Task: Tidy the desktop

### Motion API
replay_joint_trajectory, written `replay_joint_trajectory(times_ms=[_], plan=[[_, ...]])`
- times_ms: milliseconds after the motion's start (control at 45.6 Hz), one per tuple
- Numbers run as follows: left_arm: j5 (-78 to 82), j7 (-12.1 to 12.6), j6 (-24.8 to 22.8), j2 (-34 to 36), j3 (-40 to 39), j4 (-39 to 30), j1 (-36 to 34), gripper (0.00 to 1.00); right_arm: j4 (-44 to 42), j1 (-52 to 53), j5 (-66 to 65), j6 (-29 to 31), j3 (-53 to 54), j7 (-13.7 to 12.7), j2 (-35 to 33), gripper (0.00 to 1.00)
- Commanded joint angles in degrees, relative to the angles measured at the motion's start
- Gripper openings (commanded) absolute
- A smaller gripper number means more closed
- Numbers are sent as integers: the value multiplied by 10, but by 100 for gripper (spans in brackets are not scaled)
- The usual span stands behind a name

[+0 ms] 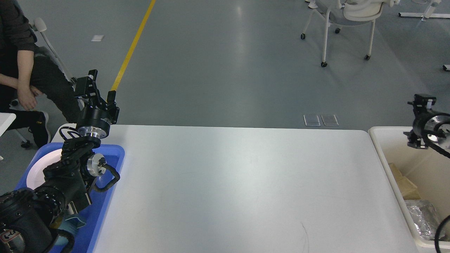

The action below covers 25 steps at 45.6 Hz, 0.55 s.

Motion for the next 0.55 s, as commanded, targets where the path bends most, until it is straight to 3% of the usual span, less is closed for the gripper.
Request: replay_joint_trajectory(times_ms=[0, 132, 241, 527], plan=[[0, 0, 0, 1, 0, 0, 1, 97, 10, 0, 0, 1, 96, 99, 30, 100], [0, 0, 0, 0, 0, 0, 1, 96, 53, -14, 0, 1, 163, 242, 54, 100], [0, 0, 0, 0, 0, 0, 1, 97, 97, -46, 0, 7, 228, 324, 77, 100], [0, 0, 0, 0, 0, 0, 1, 96, 134, -95, 0, 5, 274, 341, 147, 100]])
